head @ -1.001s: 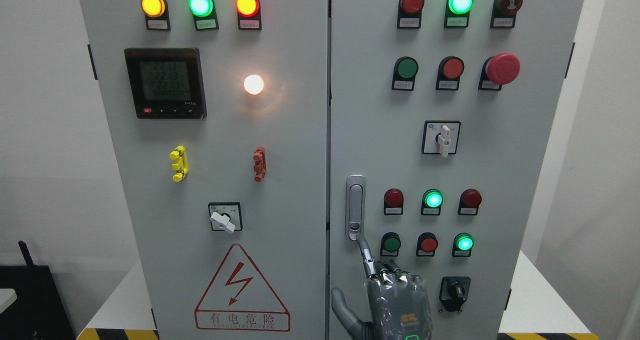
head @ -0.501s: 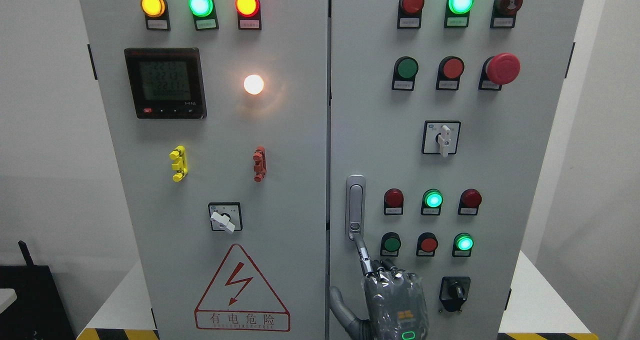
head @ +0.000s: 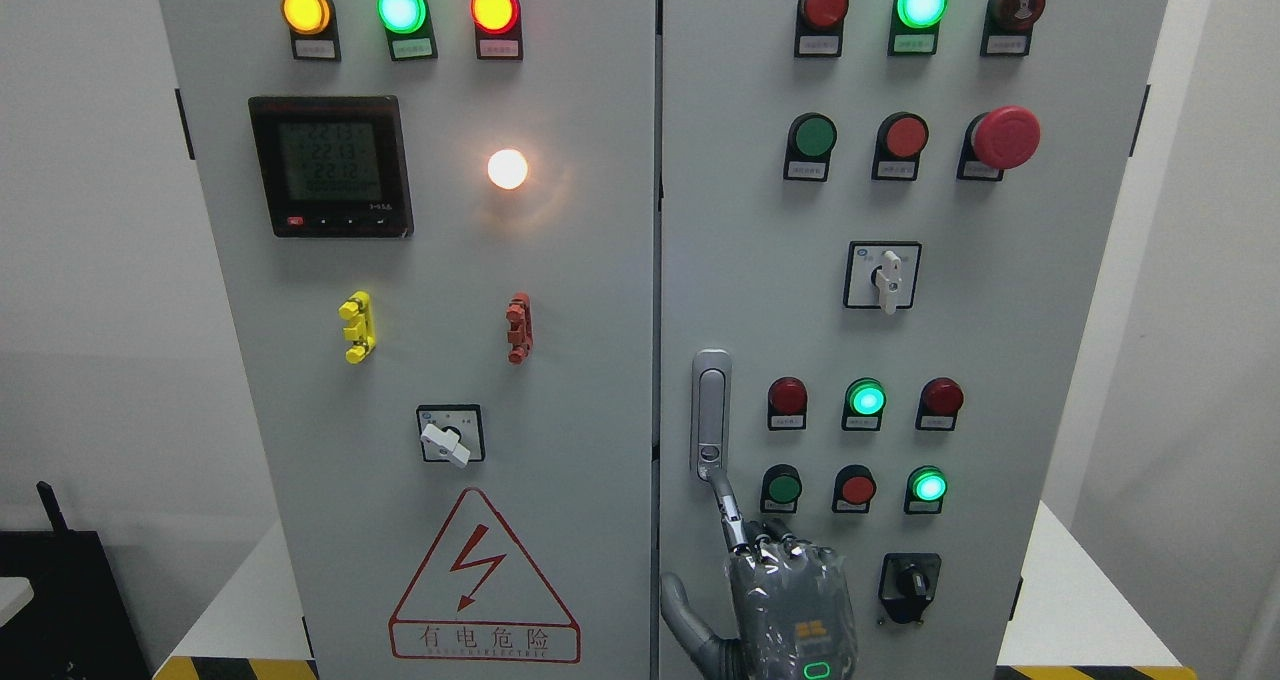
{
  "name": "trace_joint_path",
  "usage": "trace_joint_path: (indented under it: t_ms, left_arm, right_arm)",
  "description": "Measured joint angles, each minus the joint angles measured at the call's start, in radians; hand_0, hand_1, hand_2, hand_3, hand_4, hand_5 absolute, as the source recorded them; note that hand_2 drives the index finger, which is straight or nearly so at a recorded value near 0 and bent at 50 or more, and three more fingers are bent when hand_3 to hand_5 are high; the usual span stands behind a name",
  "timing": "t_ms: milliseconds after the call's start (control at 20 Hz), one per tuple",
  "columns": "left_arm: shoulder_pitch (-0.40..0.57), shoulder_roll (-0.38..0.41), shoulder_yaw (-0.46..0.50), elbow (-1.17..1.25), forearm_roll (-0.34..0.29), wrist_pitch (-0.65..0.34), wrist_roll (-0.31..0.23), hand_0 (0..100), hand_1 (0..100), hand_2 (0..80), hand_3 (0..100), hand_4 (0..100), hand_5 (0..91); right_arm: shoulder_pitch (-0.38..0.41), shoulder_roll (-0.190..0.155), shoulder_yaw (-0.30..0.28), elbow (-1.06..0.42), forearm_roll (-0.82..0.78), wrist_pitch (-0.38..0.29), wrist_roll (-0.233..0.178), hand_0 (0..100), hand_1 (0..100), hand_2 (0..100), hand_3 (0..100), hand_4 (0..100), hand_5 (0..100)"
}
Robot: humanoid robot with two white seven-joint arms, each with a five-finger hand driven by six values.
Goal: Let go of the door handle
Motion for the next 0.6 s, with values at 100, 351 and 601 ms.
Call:
trace_joint_path:
  t_ms: [100, 351, 601]
  left_arm:
    - [0.0, 0.0, 0.0, 0.0, 0.0, 0.0, 0.0, 12, 39, 0.0, 0, 0, 0.0]
    - [0.0, 0.0, 0.0, 0.0, 0.0, 0.0, 0.0, 12, 39, 0.0, 0, 0, 0.0]
    - [0.0, 0.0, 0.0, 0.0, 0.0, 0.0, 0.0, 12, 39, 0.0, 0, 0, 0.0]
  right_arm:
    - [0.0, 0.0, 0.0, 0.001, 0.0, 0.0, 0.0, 36, 17, 0, 80, 79, 97]
    - [0.0, 0.0, 0.0, 0.003, -0.001, 0.001, 0.0, 36, 17, 0, 80, 79, 98]
    - [0.0, 0.0, 0.0, 0.005, -0.003, 0.001, 0.001, 37, 17, 0, 82, 80, 98]
